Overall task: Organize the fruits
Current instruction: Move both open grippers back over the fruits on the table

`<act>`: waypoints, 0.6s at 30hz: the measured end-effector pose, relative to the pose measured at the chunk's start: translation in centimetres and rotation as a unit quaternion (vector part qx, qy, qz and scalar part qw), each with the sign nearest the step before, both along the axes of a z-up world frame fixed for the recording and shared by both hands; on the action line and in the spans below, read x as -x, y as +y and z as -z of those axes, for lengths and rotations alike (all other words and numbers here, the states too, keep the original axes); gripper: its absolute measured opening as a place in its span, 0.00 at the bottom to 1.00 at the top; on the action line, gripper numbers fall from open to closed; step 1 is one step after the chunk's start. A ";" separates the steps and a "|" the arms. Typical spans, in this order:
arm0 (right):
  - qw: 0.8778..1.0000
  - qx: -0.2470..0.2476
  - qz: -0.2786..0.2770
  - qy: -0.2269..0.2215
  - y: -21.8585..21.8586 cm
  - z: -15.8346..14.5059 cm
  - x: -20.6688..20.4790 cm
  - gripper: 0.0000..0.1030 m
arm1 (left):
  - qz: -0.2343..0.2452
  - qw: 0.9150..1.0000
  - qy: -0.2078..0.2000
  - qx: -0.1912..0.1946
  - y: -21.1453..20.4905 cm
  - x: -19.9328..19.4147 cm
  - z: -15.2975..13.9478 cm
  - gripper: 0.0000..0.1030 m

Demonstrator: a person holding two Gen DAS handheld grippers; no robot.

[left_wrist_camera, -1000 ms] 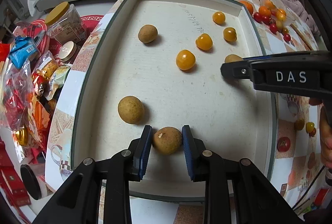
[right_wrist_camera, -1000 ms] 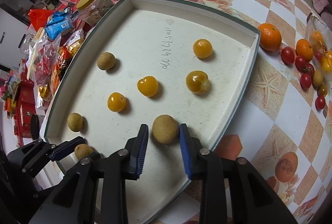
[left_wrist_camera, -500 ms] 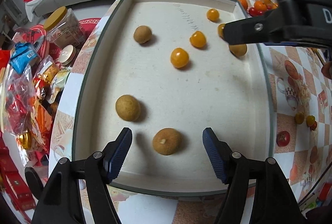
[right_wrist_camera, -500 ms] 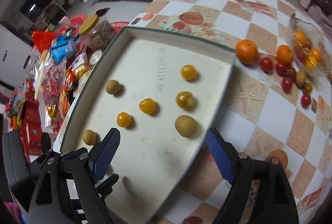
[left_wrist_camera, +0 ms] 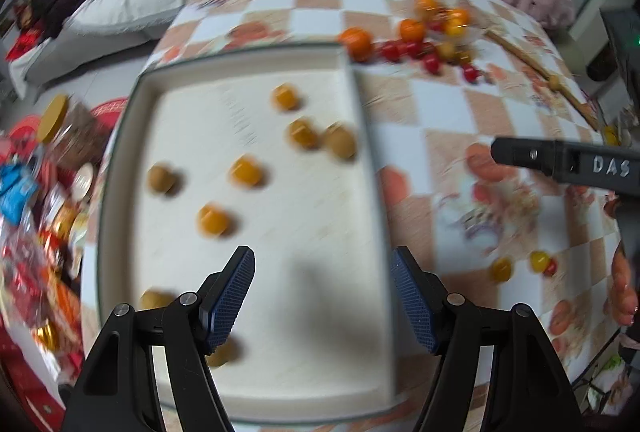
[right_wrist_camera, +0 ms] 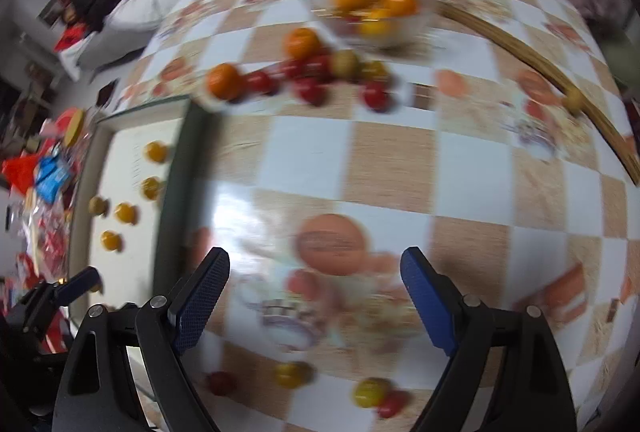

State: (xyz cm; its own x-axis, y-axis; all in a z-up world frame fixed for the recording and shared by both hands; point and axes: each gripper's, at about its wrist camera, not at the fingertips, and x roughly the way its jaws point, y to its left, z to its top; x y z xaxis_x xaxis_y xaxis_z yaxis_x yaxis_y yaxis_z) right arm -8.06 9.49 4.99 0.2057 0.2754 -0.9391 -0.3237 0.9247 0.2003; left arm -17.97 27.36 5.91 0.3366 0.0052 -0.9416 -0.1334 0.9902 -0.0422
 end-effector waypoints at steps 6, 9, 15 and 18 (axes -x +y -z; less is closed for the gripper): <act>0.997 0.011 0.080 -0.001 -7.1 0.1 -2.7 0.87 | 0.023 1.000 -0.012 0.012 -3.9 -4.5 -0.9 0.70; 0.994 0.017 0.105 -0.002 -9.9 0.2 -4.3 0.87 | 0.021 0.999 -0.019 0.024 -5.8 -7.3 -1.2 0.70; 0.991 0.022 0.135 -0.007 -13.7 0.6 -7.7 0.87 | 0.022 0.999 -0.022 0.034 -8.9 -12.3 -0.1 0.69; 0.989 0.025 0.145 -0.013 -14.9 1.0 -9.8 0.87 | 0.017 0.999 -0.020 0.034 -10.1 -14.5 1.0 0.70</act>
State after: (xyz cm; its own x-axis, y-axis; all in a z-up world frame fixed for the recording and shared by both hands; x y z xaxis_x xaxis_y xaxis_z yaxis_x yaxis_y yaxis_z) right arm 1.79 -5.44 3.95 0.2933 0.1555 -0.9433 -0.0486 0.9878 0.1478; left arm -3.48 17.26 4.88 0.3737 -0.0715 -0.9248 -0.0957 0.9887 -0.1151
